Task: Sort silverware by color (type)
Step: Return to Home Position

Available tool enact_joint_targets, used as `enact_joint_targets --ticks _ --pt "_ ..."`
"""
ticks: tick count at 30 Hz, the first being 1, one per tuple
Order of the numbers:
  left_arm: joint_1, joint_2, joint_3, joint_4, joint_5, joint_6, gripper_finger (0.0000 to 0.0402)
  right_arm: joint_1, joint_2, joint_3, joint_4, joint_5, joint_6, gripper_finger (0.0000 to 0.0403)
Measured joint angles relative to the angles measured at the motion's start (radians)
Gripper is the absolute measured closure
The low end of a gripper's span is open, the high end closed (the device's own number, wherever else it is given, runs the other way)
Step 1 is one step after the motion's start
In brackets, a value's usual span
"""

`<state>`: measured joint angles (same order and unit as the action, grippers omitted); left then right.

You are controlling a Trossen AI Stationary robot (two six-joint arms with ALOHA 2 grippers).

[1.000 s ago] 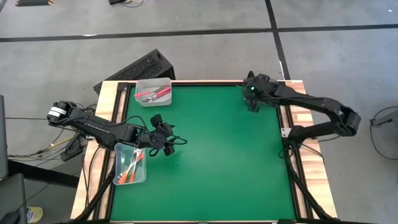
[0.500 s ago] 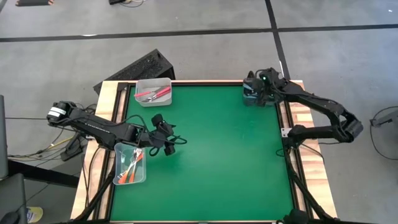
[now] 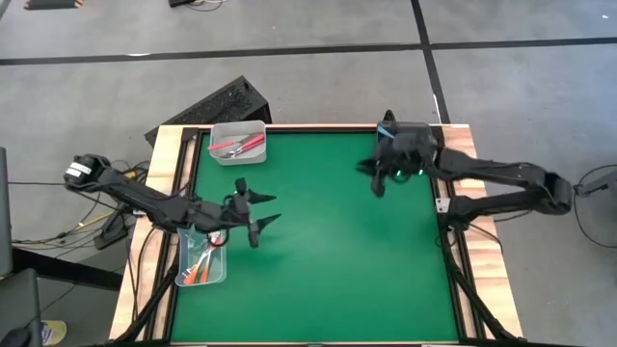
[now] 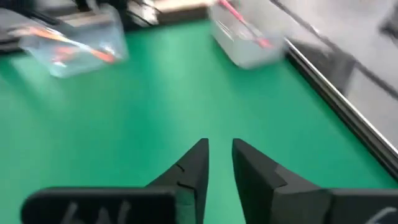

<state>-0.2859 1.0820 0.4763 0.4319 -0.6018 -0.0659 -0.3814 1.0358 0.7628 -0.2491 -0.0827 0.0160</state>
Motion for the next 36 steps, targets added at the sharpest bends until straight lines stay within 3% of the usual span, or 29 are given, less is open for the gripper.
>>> enact_joint_targets --ticks 3,8,13,18,26,31,36 --pt "-0.025 -0.038 -0.07 0.081 -0.034 0.008 0.0168 0.185 0.026 0.0 0.113 0.098 0.039 0.0315" --pt "-0.096 -0.199 -0.083 -0.08 -0.22 -0.003 0.0168 0.449 0.091 0.0 0.346 0.346 0.026 0.0349" --pt "-0.153 -0.366 -0.099 -0.127 -0.216 0.03 0.0185 0.569 0.155 0.001 0.511 0.377 -0.012 0.0389" --pt "-0.159 -0.402 -0.193 -0.094 -0.161 0.004 0.0248 0.591 0.202 0.001 0.527 0.376 0.012 0.0385" --pt "-0.112 -0.384 -0.321 0.172 -0.07 0.072 0.0388 0.589 0.181 -0.022 0.529 0.37 0.005 0.0391" --pt "-0.029 -0.405 -0.321 0.174 0.0 0.105 0.0394 0.549 0.051 -0.192 0.7 0.37 0.014 0.0391" --pt "0.084 -0.373 -0.321 0.204 0.181 0.067 0.04 0.501 -0.089 -0.379 0.855 0.317 0.085 0.0391"
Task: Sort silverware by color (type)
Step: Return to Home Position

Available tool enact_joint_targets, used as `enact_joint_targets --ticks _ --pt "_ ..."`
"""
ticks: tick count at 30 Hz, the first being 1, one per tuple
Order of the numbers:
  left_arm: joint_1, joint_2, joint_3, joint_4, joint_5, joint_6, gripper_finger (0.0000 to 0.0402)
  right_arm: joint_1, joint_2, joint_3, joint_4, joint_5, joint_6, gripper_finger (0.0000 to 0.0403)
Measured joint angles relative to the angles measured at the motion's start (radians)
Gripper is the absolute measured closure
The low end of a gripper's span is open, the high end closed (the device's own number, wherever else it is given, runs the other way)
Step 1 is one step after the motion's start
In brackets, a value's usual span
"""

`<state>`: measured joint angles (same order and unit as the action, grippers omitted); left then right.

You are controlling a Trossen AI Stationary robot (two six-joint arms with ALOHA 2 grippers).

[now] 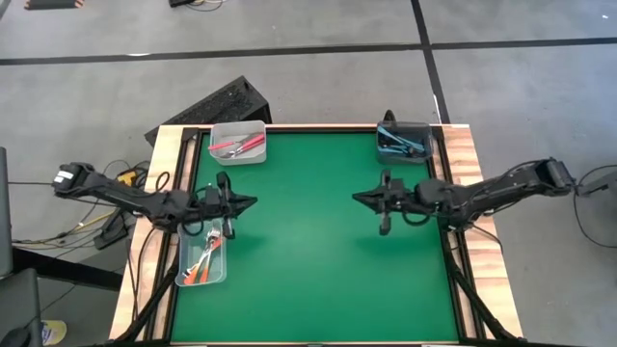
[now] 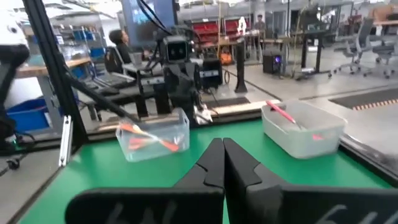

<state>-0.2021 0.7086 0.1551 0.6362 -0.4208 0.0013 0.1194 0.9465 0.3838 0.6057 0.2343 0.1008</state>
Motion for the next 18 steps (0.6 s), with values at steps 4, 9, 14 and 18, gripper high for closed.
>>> enact_joint_targets --ticks 4,9,14,18 --pt "0.073 0.083 0.001 0.076 0.086 -0.028 0.0401 -0.019 -0.142 -0.053 -0.118 -0.002 0.019 0.0391" --pt "0.101 0.08 0.001 0.051 0.091 -0.056 0.0401 -0.019 -0.343 -0.065 -0.279 -0.001 0.031 0.0391" --pt "0.088 -0.072 -0.005 -0.033 0.069 -0.035 0.0401 -0.018 -0.454 -0.104 -0.292 -0.001 0.026 0.0391" --pt "0.079 -0.21 -0.043 -0.09 0.067 -0.024 0.0401 -0.024 -0.464 -0.191 -0.195 -0.011 0.057 0.039"
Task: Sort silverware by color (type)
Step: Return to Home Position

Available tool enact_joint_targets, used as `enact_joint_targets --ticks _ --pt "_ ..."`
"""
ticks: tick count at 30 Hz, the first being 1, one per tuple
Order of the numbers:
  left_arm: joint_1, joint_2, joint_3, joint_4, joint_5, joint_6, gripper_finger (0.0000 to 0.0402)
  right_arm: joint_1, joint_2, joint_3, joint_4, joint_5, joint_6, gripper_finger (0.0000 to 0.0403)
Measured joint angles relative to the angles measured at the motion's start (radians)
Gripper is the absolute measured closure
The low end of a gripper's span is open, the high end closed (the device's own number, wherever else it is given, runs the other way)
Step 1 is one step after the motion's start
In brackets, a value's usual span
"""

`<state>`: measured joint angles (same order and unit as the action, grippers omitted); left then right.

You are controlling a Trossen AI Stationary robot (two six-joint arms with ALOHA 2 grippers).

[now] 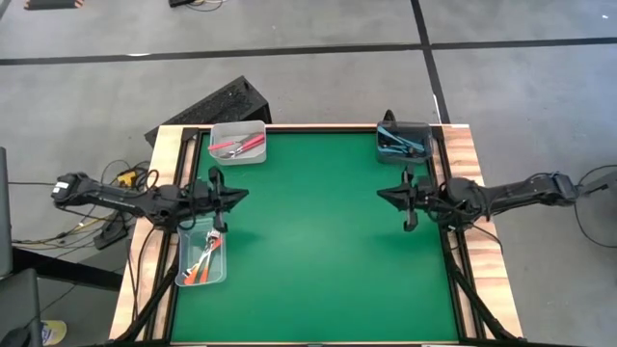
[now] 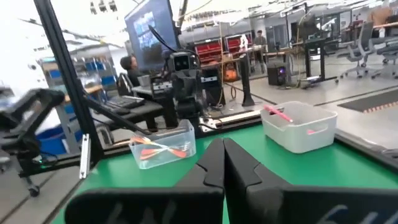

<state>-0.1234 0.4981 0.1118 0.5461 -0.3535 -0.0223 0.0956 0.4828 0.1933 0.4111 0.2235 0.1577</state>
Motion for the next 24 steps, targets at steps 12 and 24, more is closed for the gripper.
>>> enact_joint_targets --ticks 12,24 --pt "-0.001 -0.315 -0.099 -0.225 -0.027 -0.034 0.0401 0.003 -0.036 -0.069 0.042 -0.064 0.025 0.039" --pt "-0.001 -0.497 -0.101 -0.447 -0.025 -0.035 0.0401 0.002 -0.046 -0.185 0.174 -0.068 0.051 0.0389"
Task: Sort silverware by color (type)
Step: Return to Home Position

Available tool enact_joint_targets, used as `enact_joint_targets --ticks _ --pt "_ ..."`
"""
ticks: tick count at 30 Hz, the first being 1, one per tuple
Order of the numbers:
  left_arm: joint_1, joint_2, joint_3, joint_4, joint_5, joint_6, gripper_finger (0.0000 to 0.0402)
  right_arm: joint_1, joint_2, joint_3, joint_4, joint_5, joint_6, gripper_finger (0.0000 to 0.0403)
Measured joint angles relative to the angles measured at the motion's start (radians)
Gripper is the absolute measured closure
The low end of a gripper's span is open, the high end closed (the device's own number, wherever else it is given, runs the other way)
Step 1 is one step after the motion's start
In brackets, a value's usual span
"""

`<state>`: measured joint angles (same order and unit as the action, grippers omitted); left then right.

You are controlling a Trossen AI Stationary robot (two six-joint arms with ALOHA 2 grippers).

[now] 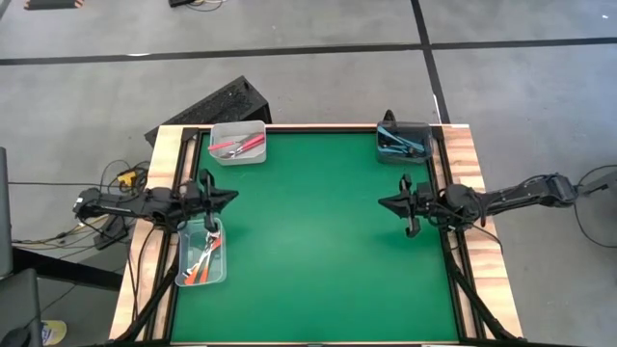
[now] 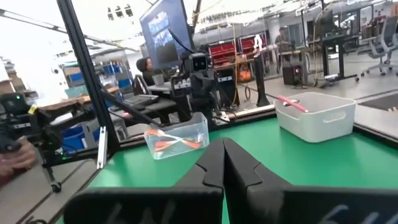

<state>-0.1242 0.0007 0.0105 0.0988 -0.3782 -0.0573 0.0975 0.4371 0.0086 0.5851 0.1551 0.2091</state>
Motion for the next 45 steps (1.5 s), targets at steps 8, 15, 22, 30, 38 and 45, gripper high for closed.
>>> enact_joint_targets --ticks 8,15,22,30,38,45 --pt "0.0 0.001 0.075 -0.148 0.005 0.021 0.0402 -0.002 -0.076 0.0 -0.048 0.0 -0.049 0.0377" --pt "-0.001 0.001 0.106 -0.187 0.031 0.037 0.0402 -0.003 -0.272 -0.001 -0.231 0.0 -0.049 0.038" --pt "-0.001 0.001 0.029 -0.121 0.097 0.019 0.0402 0.007 -0.412 -0.002 -0.326 0.0 -0.037 0.038" --pt "-0.002 0.006 0.0 -0.05 0.26 0.061 0.0402 0.036 -0.432 -0.002 -0.371 0.0 -0.024 0.038" --pt "-0.001 0.006 0.0 -0.044 0.222 0.08 0.0401 0.024 -0.431 -0.003 -0.397 0.003 -0.05 0.0376" --pt "-0.001 0.006 -0.001 -0.034 0.154 0.102 0.0401 0.024 -0.431 -0.003 -0.41 0.003 -0.06 0.0368"
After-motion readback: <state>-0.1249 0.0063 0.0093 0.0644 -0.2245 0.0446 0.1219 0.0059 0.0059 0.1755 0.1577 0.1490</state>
